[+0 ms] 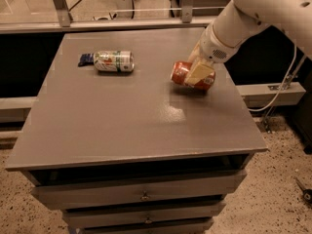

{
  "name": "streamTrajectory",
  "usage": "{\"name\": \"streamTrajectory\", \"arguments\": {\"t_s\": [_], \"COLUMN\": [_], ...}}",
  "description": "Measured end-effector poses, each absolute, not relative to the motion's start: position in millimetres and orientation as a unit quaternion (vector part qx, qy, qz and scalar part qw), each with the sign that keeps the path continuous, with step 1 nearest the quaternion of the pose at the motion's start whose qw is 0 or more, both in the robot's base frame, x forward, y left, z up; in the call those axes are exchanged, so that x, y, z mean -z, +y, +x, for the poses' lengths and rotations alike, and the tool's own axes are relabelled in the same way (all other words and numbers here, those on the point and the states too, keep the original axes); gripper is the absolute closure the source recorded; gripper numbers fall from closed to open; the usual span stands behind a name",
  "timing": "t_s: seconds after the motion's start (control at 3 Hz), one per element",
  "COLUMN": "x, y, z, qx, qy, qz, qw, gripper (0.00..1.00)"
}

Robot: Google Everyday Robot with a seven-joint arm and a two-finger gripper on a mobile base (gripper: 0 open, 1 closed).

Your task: Pick coke can

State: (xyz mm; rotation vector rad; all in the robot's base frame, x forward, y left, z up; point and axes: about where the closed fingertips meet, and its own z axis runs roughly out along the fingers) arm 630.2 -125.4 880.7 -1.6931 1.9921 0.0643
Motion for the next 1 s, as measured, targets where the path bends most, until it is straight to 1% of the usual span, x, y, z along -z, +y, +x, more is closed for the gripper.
{"name": "streamTrajectory", "arguments": {"t_s": [0.33, 0.67, 1.0], "x": [-902.5, -930.7, -942.9], "y": [-112.7, -103.9, -96.2], "z": [620.9, 612.6, 609.1], "qx": [-0.042, -0.08, -0.101], "qy": [0.716, 0.694, 0.685], "qz": [-0.639, -0.641, -0.639], "qw": [0.28, 0.318, 0.334], "gripper": [0.85, 1.0, 1.0]}}
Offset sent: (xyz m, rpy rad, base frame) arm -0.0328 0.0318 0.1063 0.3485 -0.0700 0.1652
